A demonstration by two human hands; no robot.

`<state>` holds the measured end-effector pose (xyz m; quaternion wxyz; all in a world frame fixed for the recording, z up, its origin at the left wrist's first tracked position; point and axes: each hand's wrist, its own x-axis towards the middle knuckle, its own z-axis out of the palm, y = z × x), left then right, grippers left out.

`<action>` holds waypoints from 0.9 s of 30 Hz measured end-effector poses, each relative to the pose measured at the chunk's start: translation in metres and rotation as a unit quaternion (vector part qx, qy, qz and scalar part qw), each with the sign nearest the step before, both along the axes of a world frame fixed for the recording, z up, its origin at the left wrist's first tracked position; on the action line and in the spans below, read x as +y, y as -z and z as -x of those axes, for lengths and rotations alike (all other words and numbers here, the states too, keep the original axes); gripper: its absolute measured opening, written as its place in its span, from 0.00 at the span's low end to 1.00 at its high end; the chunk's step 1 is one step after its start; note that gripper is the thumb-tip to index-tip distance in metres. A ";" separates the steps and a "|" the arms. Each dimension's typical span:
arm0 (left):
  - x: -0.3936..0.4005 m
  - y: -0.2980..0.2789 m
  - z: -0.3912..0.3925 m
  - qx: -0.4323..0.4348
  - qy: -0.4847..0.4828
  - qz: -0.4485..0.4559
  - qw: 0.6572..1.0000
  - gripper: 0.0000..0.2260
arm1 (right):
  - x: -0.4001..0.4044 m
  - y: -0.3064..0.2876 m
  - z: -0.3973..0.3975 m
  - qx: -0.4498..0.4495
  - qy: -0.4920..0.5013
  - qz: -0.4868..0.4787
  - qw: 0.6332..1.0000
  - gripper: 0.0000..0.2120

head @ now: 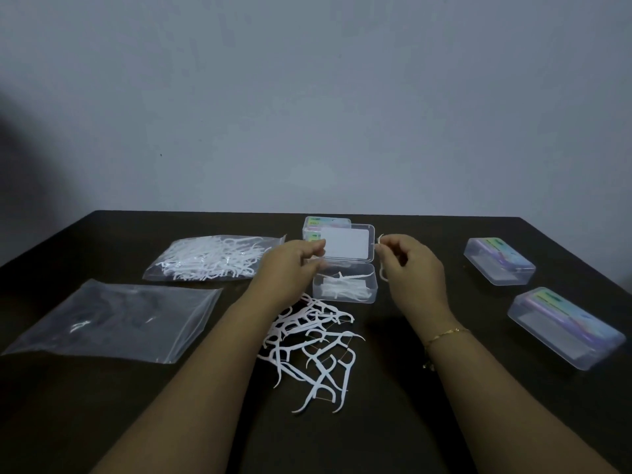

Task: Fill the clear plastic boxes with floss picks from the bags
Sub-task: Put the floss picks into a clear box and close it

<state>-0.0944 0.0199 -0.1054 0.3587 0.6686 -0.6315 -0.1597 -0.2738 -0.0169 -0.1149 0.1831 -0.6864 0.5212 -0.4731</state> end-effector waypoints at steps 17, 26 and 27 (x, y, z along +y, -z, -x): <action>0.012 -0.003 -0.034 -0.192 -0.031 -0.156 0.968 0.21 | 0.008 -0.005 -0.004 0.163 -0.057 -0.010 0.985 0.12; 0.016 -0.005 -0.027 -0.211 0.056 -0.205 0.954 0.28 | 0.039 -0.011 -0.015 0.354 -0.218 -0.083 0.906 0.20; 0.016 -0.006 -0.028 -0.218 0.047 -0.196 0.955 0.25 | 0.040 -0.011 -0.015 0.372 -0.218 -0.091 0.898 0.23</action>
